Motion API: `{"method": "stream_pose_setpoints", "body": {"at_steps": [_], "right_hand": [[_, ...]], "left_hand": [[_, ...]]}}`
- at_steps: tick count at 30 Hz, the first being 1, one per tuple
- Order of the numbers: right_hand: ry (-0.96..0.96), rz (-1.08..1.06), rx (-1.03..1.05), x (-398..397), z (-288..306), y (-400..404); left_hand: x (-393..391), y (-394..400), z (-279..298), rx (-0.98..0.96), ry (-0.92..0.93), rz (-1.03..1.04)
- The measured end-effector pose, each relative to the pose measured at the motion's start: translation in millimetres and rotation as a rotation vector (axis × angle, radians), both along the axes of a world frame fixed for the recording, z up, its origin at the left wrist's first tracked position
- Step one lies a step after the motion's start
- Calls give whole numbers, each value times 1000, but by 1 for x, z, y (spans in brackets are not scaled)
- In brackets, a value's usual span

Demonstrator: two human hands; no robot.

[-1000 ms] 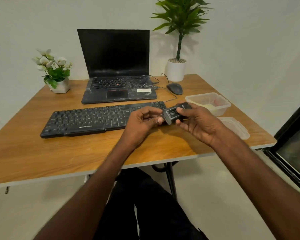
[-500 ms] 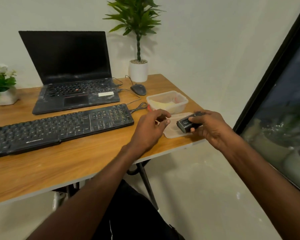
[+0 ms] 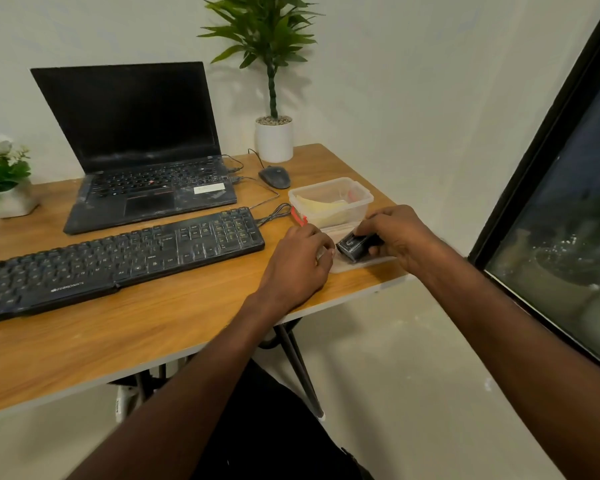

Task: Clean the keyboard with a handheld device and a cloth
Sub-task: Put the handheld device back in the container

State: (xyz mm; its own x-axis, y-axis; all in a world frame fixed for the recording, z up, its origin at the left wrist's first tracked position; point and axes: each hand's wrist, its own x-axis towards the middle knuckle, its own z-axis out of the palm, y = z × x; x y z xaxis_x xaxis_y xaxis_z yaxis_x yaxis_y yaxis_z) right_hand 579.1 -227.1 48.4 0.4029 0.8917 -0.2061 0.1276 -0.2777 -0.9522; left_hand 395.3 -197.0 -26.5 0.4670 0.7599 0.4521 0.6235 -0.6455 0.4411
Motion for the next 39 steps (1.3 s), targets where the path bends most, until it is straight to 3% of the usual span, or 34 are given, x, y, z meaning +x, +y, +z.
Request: {"method": "stream_pose_setpoints", "body": {"at_steps": [3,8,12,14,21,27,35,39], "right_hand": [[-49,3,-3,5,-5,2],[-453,-45,-29,10,-16,1],[-289,9,43,15,-19,1],[-327,68,79,18,-19,-1],[-778,240,213,29,-10,-4],[-741,434,280,49,-9,-3],[-899,400,297,42,-15,0],[-759,370,260,41,-19,2]], "left_hand": [[-1,0,-1,-10,-22,1],[0,0,-1,-35,-44,-17],[1,-2,0,-9,-17,-28],[1,-2,0,-2,-14,-27],[1,-2,0,-10,-10,-24],[1,-1,0,-13,-17,-22],[1,-1,-1,-12,-20,-15],[1,-1,-1,-19,-24,-12]]}}
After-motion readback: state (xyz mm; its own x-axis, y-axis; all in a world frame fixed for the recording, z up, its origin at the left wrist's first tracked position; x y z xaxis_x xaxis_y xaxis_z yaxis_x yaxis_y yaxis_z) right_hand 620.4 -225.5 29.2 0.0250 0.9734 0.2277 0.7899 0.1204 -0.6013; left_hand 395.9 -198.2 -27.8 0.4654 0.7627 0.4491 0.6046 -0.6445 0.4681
